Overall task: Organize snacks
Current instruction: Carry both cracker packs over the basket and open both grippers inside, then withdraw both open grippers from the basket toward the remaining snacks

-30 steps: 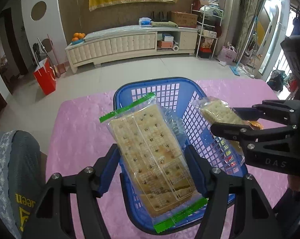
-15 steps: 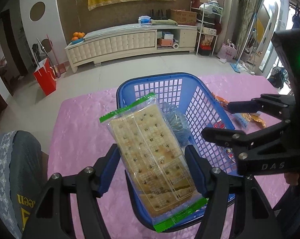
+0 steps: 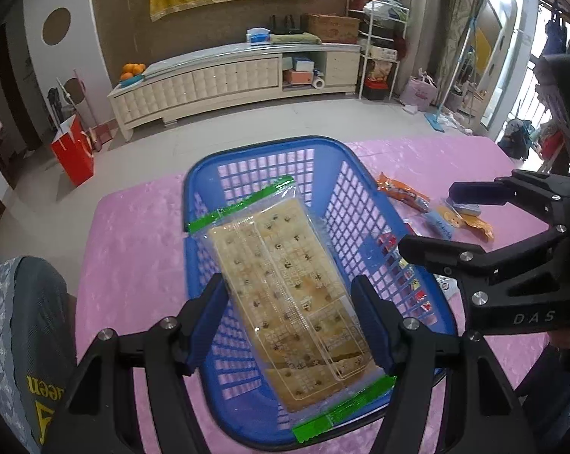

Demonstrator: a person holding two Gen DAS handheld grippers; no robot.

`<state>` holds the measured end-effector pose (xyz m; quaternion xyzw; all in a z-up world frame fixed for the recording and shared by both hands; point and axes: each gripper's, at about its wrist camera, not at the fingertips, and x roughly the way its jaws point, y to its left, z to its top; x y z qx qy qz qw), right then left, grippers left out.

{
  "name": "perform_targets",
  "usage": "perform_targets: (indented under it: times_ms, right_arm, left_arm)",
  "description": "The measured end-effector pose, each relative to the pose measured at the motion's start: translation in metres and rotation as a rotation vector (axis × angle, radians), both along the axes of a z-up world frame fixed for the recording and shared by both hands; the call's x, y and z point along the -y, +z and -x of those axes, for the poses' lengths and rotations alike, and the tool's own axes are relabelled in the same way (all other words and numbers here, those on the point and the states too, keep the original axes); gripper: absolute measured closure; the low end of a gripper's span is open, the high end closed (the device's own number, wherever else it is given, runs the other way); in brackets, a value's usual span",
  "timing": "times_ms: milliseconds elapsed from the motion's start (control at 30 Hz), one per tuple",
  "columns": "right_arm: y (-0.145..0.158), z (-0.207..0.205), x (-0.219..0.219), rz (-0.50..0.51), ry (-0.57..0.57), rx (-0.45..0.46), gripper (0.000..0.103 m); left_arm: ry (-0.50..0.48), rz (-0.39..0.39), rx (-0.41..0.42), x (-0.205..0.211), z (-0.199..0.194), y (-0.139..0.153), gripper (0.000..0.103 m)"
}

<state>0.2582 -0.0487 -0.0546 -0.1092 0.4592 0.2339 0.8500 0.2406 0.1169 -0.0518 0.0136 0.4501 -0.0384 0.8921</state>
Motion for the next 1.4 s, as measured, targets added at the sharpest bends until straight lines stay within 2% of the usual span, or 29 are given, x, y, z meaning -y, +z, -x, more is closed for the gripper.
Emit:
perform_targets:
  times_ms: [200,300,467,733,1033,1400]
  right_arm:
    - [-0.005,-0.008,0.019,0.004,-0.034,-0.010,0.017]
    - [-0.005,-0.010,0.027,0.008,-0.048,-0.008,0.017]
    - [0.002,-0.006,0.039,-0.009,-0.074,0.006,0.017]
    - [0.022,0.014,0.060,-0.036,-0.087,0.033,0.017]
    - [0.045,0.038,0.096,-0.048,-0.117,0.077,0.017]
    - [0.039,0.050,0.170,-0.067,-0.206,0.067,0.017]
  left_arm:
    - [-0.045,-0.007,-0.014,0.015,-0.014,-0.009,0.037]
    - [-0.038,0.019,-0.019,0.016,-0.019,-0.010,0.028]
    - [-0.025,0.040,-0.001,0.016,-0.018,-0.001,0.028]
    - [-0.017,0.018,0.020,0.029,0.003,0.018,0.028]
    - [-0.051,-0.028,0.056,0.073,0.023,0.043,0.028]
    - [-0.103,-0.001,0.031,0.141,0.029,0.036,0.028]
